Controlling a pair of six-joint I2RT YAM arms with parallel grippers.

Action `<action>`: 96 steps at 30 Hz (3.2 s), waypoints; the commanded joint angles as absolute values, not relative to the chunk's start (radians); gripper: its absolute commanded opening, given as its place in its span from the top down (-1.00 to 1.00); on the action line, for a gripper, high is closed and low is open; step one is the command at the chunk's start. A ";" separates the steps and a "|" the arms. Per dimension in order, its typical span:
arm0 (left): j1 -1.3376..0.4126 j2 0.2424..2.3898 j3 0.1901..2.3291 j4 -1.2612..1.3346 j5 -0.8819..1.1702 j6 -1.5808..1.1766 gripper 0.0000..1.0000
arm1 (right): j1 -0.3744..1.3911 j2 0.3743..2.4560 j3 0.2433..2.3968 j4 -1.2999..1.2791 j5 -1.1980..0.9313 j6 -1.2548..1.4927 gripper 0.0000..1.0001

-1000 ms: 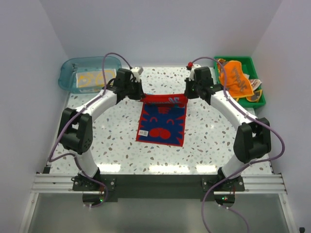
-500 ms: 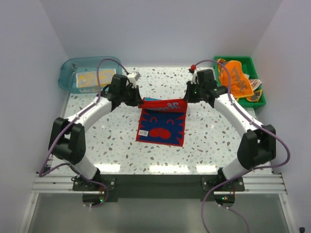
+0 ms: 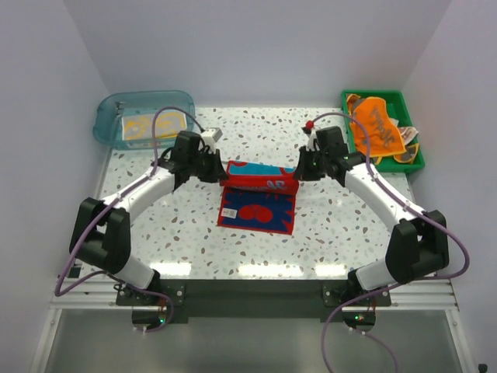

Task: Fold and stack the towels
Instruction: Fold the towel

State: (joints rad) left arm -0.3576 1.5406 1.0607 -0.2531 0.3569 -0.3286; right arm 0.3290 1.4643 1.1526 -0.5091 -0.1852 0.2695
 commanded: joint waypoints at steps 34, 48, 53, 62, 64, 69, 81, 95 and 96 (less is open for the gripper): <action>-0.376 1.402 0.655 -0.161 0.291 -0.439 -0.02 | 0.377 1.350 0.770 -0.431 -0.256 0.399 0.28; -0.443 1.328 0.713 -0.206 0.244 -0.586 -0.66 | 0.449 1.158 0.759 -0.572 -0.081 0.379 0.05; -0.523 1.422 0.767 -0.248 0.183 -0.636 -0.43 | 0.449 1.201 0.750 -0.513 -0.032 0.462 -0.06; -0.558 1.503 0.790 -0.262 0.158 -0.678 0.13 | 0.449 1.239 0.697 -0.400 -0.020 0.560 -0.10; -0.566 1.516 0.799 -0.267 0.160 -0.677 0.17 | 0.449 1.239 0.684 -0.391 -0.017 0.571 -0.10; -0.583 1.535 0.804 -0.271 0.164 -0.690 0.27 | 0.451 1.243 0.667 -0.371 -0.017 0.586 -0.10; -0.614 1.566 0.827 -0.328 0.137 -0.701 0.27 | 0.449 1.236 0.629 -0.328 -0.020 0.630 -0.10; -0.620 1.578 0.834 -0.347 0.126 -0.704 0.72 | 0.449 1.229 0.597 -0.305 -0.026 0.676 -0.04; -0.620 1.577 0.836 -0.345 0.127 -0.704 0.76 | 0.449 1.232 0.595 -0.304 -0.026 0.683 -0.03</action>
State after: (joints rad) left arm -0.6121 1.5734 0.8032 -0.3328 0.1375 -0.6968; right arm 0.4496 1.2388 0.6079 -0.3405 -0.0399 0.6479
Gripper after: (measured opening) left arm 0.134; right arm 0.519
